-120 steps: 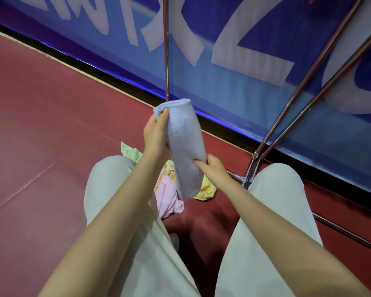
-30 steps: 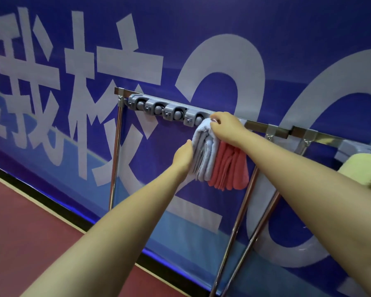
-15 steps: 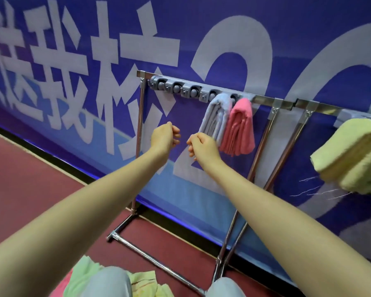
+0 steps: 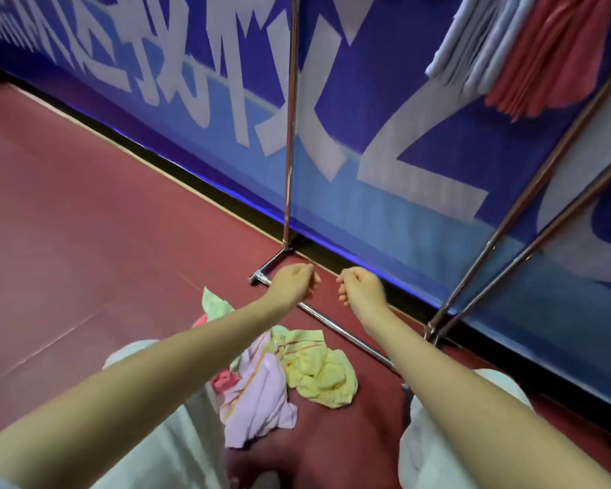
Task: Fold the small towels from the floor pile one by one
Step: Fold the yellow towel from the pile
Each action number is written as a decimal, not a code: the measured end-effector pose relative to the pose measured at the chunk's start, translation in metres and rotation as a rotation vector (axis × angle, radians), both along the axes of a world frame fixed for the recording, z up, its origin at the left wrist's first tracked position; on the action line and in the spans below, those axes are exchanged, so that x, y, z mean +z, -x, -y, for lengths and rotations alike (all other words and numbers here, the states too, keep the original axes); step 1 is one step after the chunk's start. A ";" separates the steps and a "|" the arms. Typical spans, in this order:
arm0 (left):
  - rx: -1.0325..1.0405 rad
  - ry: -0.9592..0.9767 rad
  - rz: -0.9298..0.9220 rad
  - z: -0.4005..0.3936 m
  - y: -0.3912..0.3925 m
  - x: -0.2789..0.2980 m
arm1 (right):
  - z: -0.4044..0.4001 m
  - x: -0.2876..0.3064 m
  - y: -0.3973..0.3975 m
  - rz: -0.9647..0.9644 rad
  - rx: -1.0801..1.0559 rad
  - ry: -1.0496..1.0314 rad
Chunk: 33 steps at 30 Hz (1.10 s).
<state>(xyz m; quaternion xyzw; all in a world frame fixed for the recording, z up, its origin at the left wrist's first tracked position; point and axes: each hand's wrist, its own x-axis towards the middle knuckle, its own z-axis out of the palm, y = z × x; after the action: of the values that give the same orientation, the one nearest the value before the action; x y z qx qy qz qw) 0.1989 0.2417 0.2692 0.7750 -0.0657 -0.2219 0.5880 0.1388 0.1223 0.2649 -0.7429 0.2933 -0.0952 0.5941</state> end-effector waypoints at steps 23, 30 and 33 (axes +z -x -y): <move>-0.983 -0.853 0.342 0.067 -0.064 -0.361 | 0.050 -0.367 0.016 -0.684 0.313 0.122; -1.421 -0.978 0.650 0.082 -0.071 -0.399 | 0.052 -0.401 0.012 -0.661 0.401 0.123; -1.421 -0.986 0.751 0.085 -0.079 -0.402 | 0.054 -0.409 0.012 -0.661 0.445 0.128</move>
<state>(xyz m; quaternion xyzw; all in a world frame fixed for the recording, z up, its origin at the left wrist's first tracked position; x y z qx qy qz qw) 0.2777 0.1563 -0.1326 0.7356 -0.6069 -0.2668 -0.1390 0.1267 0.0684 -0.1441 -0.8144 0.2939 0.2617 0.4266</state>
